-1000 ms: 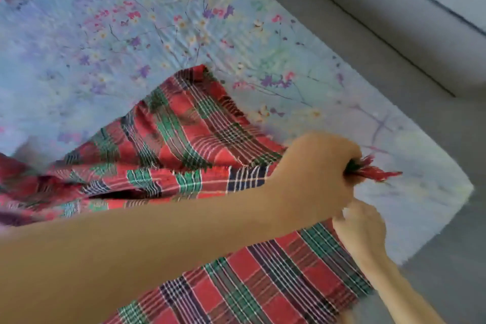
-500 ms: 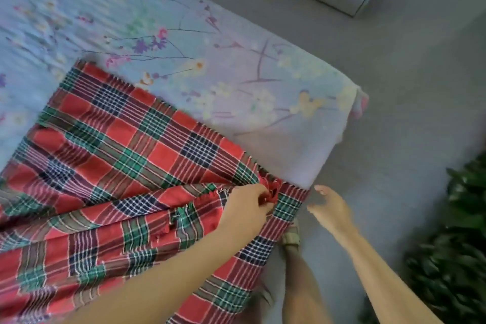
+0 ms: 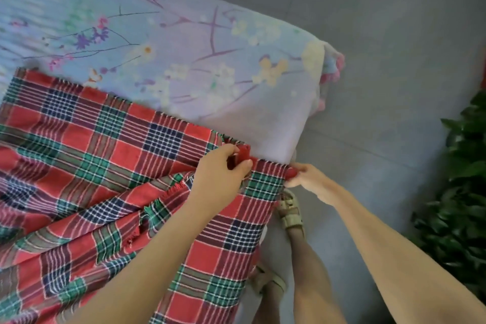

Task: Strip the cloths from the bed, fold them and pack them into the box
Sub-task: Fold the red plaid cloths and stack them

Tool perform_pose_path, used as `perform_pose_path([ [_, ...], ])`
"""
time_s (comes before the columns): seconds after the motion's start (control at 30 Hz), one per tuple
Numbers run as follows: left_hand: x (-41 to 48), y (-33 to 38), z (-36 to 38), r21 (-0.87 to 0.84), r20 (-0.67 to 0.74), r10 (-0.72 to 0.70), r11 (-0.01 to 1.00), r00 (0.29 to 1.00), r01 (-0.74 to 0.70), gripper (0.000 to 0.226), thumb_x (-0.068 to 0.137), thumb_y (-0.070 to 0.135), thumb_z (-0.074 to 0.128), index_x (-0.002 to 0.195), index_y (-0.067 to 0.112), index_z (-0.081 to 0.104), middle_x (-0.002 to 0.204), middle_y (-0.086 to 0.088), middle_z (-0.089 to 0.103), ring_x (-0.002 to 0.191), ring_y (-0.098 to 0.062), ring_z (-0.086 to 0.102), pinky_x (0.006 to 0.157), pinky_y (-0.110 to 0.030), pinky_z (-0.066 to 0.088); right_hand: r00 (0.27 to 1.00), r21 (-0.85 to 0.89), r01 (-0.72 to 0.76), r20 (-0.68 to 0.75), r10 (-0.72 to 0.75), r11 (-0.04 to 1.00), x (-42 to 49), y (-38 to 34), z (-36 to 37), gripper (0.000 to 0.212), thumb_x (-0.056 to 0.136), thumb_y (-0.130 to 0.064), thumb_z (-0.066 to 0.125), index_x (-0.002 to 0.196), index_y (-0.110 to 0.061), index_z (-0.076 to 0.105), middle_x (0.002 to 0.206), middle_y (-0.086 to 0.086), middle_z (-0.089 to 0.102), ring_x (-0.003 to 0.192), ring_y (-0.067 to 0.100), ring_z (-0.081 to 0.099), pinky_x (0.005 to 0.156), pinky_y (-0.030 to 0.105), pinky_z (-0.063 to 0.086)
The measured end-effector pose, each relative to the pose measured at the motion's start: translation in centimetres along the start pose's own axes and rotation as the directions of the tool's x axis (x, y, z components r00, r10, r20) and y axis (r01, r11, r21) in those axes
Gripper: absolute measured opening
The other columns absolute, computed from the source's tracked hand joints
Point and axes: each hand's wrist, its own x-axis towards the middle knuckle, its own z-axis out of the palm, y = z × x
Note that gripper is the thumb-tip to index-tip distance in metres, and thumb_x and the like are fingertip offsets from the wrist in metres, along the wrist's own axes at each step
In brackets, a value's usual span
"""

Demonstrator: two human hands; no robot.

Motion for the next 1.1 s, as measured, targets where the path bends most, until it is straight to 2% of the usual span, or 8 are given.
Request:
perform_pose_path([
  [0.1,-0.2,-0.3,0.2,-0.083,-0.043,-0.066,0.995,0.997,0.063,0.015,0.087,0.021,0.066,0.085,0.01,0.056,0.083,0.0,0.062,0.079,-0.017,0.059,0.074,-0.031,0.046,1.0,0.046,0.018,0.006,-0.019,0.999,-0.7,1.7,-0.2,0.013,0.08,0.0,0.065,0.088,-0.01,0.062,0.082,0.002,0.063,0.082,0.018,0.056,0.077,0.023,0.042],
  [0.2,-1.2,-0.8,0.6,-0.083,-0.056,-0.063,0.995,0.996,0.058,0.017,0.085,0.016,0.069,0.079,0.011,0.054,0.076,-0.001,0.058,0.061,-0.005,0.056,0.056,-0.016,0.043,0.997,0.222,0.066,-0.062,-0.053,0.973,-1.8,3.1,0.0,0.027,0.074,-0.004,0.07,0.099,0.001,0.062,0.092,0.022,0.065,0.088,0.03,0.061,0.09,0.044,0.046],
  [0.3,-2.4,-1.3,0.8,-0.108,-0.024,-0.063,0.992,0.998,0.06,0.013,0.081,0.011,0.073,0.084,0.008,0.061,0.079,-0.003,0.065,0.059,-0.002,0.062,0.053,-0.009,0.049,0.984,0.294,0.131,-0.154,-0.088,0.947,-4.5,2.9,1.1,0.022,0.08,0.003,0.067,0.101,-0.003,0.067,0.098,0.015,0.072,0.088,0.027,0.069,0.085,0.039,0.054],
  [0.43,-4.3,-1.9,1.0,0.008,-0.012,-0.039,0.999,0.999,0.039,0.006,0.082,0.015,0.071,0.087,0.013,0.072,0.08,0.001,0.069,0.068,-0.005,0.062,0.058,-0.009,0.047,0.865,0.107,0.265,-0.465,-0.187,0.958,-8.1,1.8,3.9,0.003,0.079,-0.006,0.073,0.076,-0.006,0.072,0.073,0.011,0.072,0.062,0.015,0.066,0.063,0.033,0.053],
  [0.53,-6.1,-2.5,1.0,0.024,-0.02,-0.014,1.0,1.0,0.014,0.009,0.085,0.013,0.068,0.091,0.011,0.074,0.076,0.007,0.067,0.071,0.004,0.058,0.058,-0.002,0.04,0.754,-0.091,0.325,-0.575,-0.316,0.941,-10.6,0.6,6.7,0.02,0.08,-0.017,0.072,0.065,-0.005,0.067,0.06,0.01,0.065,0.055,0.018,0.061,0.057,0.036,0.049],
  [0.73,-9.4,-3.5,0.0,-0.091,-0.149,-0.054,0.995,0.987,0.04,0.01,0.087,0.015,0.066,0.09,0.013,0.075,0.077,0.002,0.072,0.076,-0.013,0.066,0.07,-0.026,0.051,0.685,-0.36,0.404,-0.49,-0.539,0.841,-13.3,-1.7,13.2,0.032,0.089,-0.019,0.061,0.059,-0.01,0.057,0.053,0.004,0.057,0.053,0.022,0.054,0.058,0.04,0.044],
  [0.9,-11.9,-4.3,-1.1,-0.132,-0.254,-0.07,0.991,0.965,0.037,0.012,0.087,0.017,0.065,0.079,0.015,0.075,0.068,0.003,0.07,0.066,-0.014,0.065,0.065,-0.036,0.053,0.68,-0.359,0.408,-0.494,-0.542,0.84,-14.6,-2.4,16.8,0.043,0.09,-0.026,0.059,0.053,-0.026,0.037,0.043,-0.006,0.034,0.045,0.009,0.042,0.043,0.021,0.028],
  [1.1,-14.6,-5.4,-2.4,-0.1,-0.268,-0.039,0.995,0.963,0.012,0.02,0.09,0.014,0.06,0.073,0.006,0.068,0.063,-0.005,0.065,0.06,-0.02,0.06,0.059,-0.034,0.052,0.664,-0.301,0.512,-0.455,-0.593,0.805,-15.7,-2.4,19.5,0.03,0.087,-0.016,0.06,0.06,-0.002,0.053,0.05,0.011,0.05,0.048,0.025,0.04,0.049,0.038,0.032],
])
